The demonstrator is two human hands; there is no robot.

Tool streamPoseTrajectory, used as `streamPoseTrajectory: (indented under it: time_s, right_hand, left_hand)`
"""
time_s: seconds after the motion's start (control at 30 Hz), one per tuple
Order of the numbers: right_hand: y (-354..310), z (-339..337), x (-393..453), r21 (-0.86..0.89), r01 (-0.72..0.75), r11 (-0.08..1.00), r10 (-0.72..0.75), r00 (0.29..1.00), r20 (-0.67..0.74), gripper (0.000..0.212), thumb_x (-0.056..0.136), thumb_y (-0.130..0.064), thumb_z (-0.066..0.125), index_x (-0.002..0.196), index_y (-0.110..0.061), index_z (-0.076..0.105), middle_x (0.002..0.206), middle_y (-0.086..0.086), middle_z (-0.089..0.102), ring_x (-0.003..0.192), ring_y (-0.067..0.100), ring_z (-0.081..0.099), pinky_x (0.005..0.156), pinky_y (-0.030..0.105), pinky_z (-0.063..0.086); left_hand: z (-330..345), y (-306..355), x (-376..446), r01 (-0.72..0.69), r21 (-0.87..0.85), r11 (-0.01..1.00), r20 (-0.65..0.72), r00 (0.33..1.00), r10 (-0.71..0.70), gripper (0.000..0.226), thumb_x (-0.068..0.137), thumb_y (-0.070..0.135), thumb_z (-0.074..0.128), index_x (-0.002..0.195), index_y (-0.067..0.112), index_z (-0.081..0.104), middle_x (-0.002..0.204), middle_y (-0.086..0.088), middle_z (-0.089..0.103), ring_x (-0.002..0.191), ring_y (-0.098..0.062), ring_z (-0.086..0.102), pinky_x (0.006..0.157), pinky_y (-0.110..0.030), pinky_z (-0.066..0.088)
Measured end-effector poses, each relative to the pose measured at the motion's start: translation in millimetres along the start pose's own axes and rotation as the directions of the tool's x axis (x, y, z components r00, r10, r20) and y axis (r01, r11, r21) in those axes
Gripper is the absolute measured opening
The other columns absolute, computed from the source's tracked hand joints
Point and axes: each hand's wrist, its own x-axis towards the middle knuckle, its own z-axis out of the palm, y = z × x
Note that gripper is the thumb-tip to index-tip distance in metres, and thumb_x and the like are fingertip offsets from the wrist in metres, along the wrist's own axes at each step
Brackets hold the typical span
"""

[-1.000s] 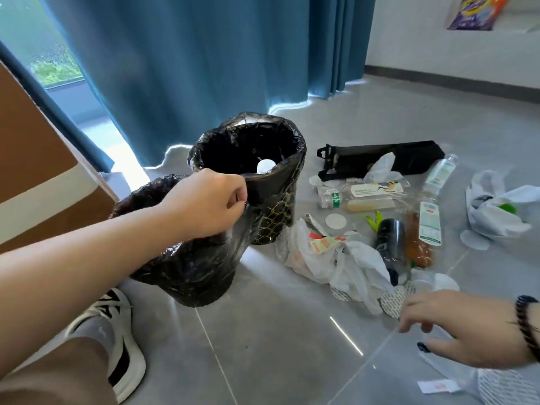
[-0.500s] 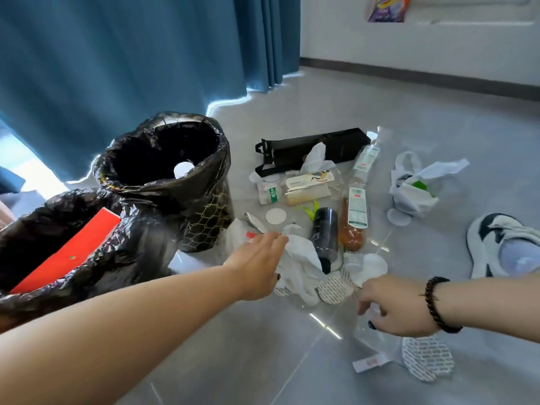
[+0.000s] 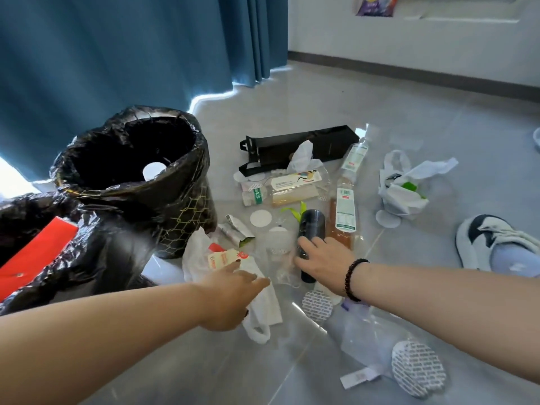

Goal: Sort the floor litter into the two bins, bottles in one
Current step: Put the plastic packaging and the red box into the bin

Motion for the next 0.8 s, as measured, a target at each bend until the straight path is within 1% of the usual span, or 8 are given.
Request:
streamPoseTrajectory:
  time_s: [0.1, 0.2, 0.27, 0.33, 0.43, 0.5, 0.63, 0.8]
  right_hand:
    - [0, 6, 2, -0.049, 0.078, 0.996, -0.079, 0.997, -0.017, 0.033, 0.054, -0.017, 0.082, 0.082, -0.016, 0.065, 0.092, 0.012, 0.059, 0.056, 0.024, 0.054, 0.046, 0.031, 0.043]
    - [1, 0, -2, -0.011, 0.136, 0.991, -0.137, 0.983, -0.121, 0.03, 0.055, -0.018, 0.076, 0.081, -0.017, 0.062, 0.088, 0.008, 0.055, 0.056, 0.021, 0.05, 0.045, 0.029, 0.042]
    - [6, -10, -5, 0.077, 0.092, 0.993, -0.077, 0.981, -0.179, 0.035, 0.055, -0.02, 0.073, 0.087, -0.016, 0.061, 0.089, 0.007, 0.054, 0.059, 0.022, 0.052, 0.047, 0.031, 0.043]
    - [12, -23, -8, 0.194, 0.035, 0.98, 0.002, 0.982, -0.188, 0.036, 0.059, -0.021, 0.07, 0.093, -0.012, 0.06, 0.092, 0.007, 0.055, 0.064, 0.025, 0.056, 0.051, 0.034, 0.048]
    - [20, -54, -12, 0.397, -0.099, 0.912, 0.182, 0.967, -0.178, 0.032, 0.077, -0.029, 0.063, 0.104, -0.013, 0.056, 0.102, 0.004, 0.052, 0.077, 0.025, 0.058, 0.063, 0.035, 0.049]
    - [23, -80, -14, 0.516, -0.188, 0.836, 0.291, 0.949, -0.125, 0.027, 0.082, -0.036, 0.06, 0.103, -0.019, 0.054, 0.101, -0.003, 0.048, 0.083, 0.018, 0.053, 0.066, 0.027, 0.045]
    - [24, -138, -18, 0.704, -0.184, 0.686, 0.435, 0.879, -0.194, 0.022, 0.076, -0.037, 0.068, 0.082, -0.018, 0.06, 0.086, -0.006, 0.052, 0.079, 0.011, 0.05, 0.066, 0.019, 0.04]
    - [22, -209, -14, 0.784, -0.033, 0.62, 0.542, 0.74, -0.398, 0.017, 0.07, -0.037, 0.072, 0.076, -0.022, 0.064, 0.074, -0.011, 0.054, 0.067, 0.001, 0.05, 0.06, 0.007, 0.035]
  left_hand:
    - [0, -15, -21, -0.051, -0.246, 0.968, -0.33, 0.943, -0.034, 0.049, 0.095, 0.027, 0.046, 0.142, 0.025, 0.037, 0.137, 0.003, 0.053, 0.128, -0.02, 0.046, 0.106, -0.032, 0.037]
    - [-22, -38, -34, -0.094, -0.196, 0.976, -0.732, 0.676, -0.082, 0.04, 0.082, 0.016, 0.05, 0.122, 0.014, 0.058, 0.116, -0.003, 0.065, 0.108, -0.024, 0.061, 0.09, -0.038, 0.051]
    - [-39, -59, -40, 0.034, -0.116, 0.993, -0.838, 0.534, -0.116, 0.05, 0.074, 0.01, 0.056, 0.124, 0.008, 0.056, 0.128, -0.01, 0.058, 0.12, -0.03, 0.052, 0.1, -0.044, 0.042]
    - [-53, -80, -51, 0.23, -0.139, 0.963, -0.849, 0.474, -0.235, 0.065, 0.072, 0.01, 0.063, 0.134, 0.004, 0.047, 0.142, -0.015, 0.043, 0.134, -0.032, 0.035, 0.109, -0.048, 0.027]
    - [-55, -109, -61, 0.462, -0.199, 0.865, -0.761, 0.484, -0.433, 0.08, 0.077, 0.014, 0.065, 0.146, 0.0, 0.026, 0.149, -0.017, 0.03, 0.141, -0.033, 0.024, 0.113, -0.052, 0.02]
    - [-52, -122, -66, 0.538, -0.225, 0.812, -0.66, 0.529, -0.534, 0.077, 0.085, 0.013, 0.056, 0.149, 0.002, 0.015, 0.148, -0.015, 0.032, 0.131, -0.032, 0.042, 0.108, -0.048, 0.031]
    - [-54, -117, -66, 0.505, -0.121, 0.854, -0.657, 0.604, -0.451, 0.074, 0.083, 0.003, 0.056, 0.148, 0.008, 0.021, 0.141, -0.011, 0.033, 0.09, -0.026, 0.064, 0.065, -0.029, 0.042]
    - [-52, -95, -66, 0.34, -0.045, 0.939, -0.748, 0.612, -0.257, 0.067, 0.061, -0.006, 0.071, 0.125, 0.005, 0.057, 0.103, -0.014, 0.056, 0.048, -0.022, 0.05, 0.033, -0.028, 0.038]
